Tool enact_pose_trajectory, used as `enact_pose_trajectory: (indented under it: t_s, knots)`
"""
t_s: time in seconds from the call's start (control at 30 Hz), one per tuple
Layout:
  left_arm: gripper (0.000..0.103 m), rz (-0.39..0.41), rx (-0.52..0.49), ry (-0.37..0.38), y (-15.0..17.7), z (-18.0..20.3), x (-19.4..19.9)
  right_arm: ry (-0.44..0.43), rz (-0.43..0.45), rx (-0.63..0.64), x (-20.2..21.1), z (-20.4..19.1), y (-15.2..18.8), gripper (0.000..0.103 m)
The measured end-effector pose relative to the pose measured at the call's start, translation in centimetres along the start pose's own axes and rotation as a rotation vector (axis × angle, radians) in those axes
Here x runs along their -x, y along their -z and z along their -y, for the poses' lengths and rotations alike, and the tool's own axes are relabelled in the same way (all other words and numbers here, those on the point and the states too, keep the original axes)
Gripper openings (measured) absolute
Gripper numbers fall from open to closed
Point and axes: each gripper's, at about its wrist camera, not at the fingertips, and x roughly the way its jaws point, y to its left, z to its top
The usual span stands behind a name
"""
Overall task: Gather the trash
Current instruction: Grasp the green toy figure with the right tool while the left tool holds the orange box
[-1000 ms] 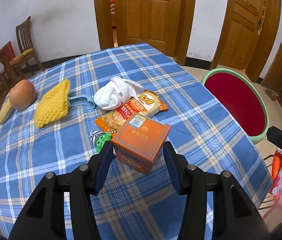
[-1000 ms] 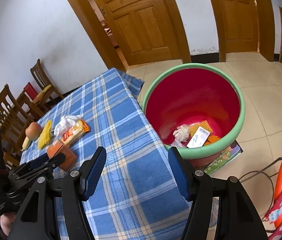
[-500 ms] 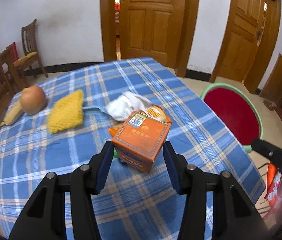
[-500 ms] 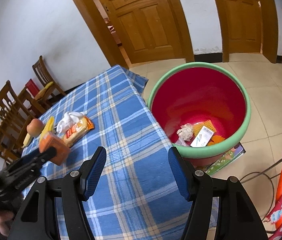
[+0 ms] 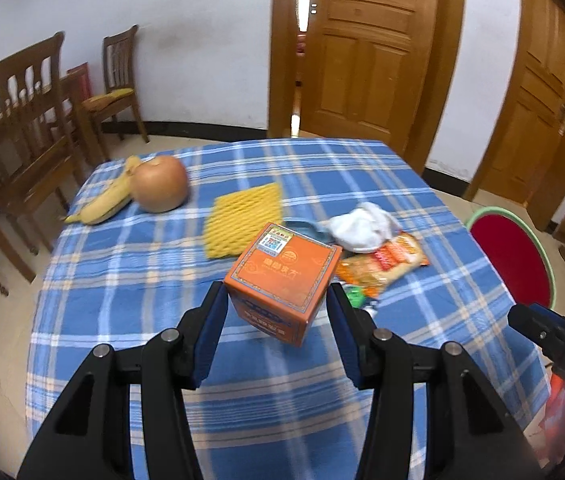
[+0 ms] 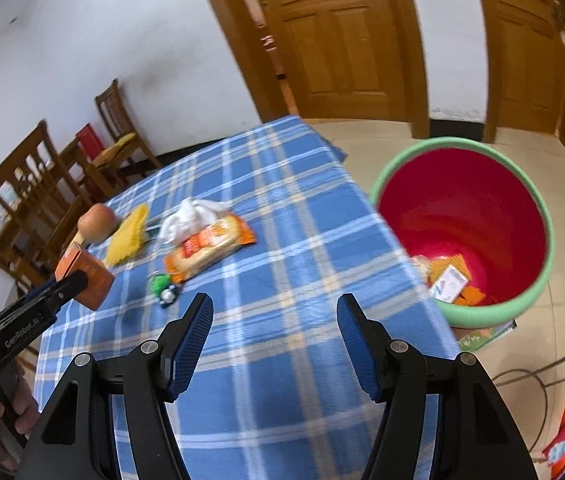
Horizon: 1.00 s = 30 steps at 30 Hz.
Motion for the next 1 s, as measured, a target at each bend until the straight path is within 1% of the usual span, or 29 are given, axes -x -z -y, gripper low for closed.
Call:
enact_pose_trajectory:
  t_s: [0.17,0.43,0.53,0.63,0.8,0.93,1.0]
  knots:
    - [0.051,0.007,0.04,-0.032,0.3,-2.4,0.1,-0.031,-0.022,0.074,-1.5,-3.0,-0.2,0.066]
    - [0.051,0.009,0.096,-0.066,0.8,-5.5,0.0,-0.064,-0.082,0.17,-5.0,-7.3,-0.1,0.066]
    - [0.051,0.002,0.118,-0.073,1.0,-6.5,-0.3,-0.071,-0.106,0.197,-6.3,-8.5,0.0,0.061]
    - [0.051,-0.004,0.134,-0.074,1.2,-7.1,-0.6,-0.072,-0.126,0.215,-7.6,-9.4,0.1,0.06]
    - [0.051,-0.005,0.144,-0.071,1.2,-7.4,-0.9,-0.067,-0.15,0.243,-9.4,-10.4,0.0,0.055]
    - [0.051,-0.009,0.146,-0.062,1.2,-7.3,-1.3,-0.061,-0.169,0.24,-10.4,-10.5,0.0,0.054]
    - [0.051,-0.011,0.146,-0.059,1.2,-7.3,-1.4,-0.056,-0.178,0.238,-10.9,-10.6,0.0,0.051]
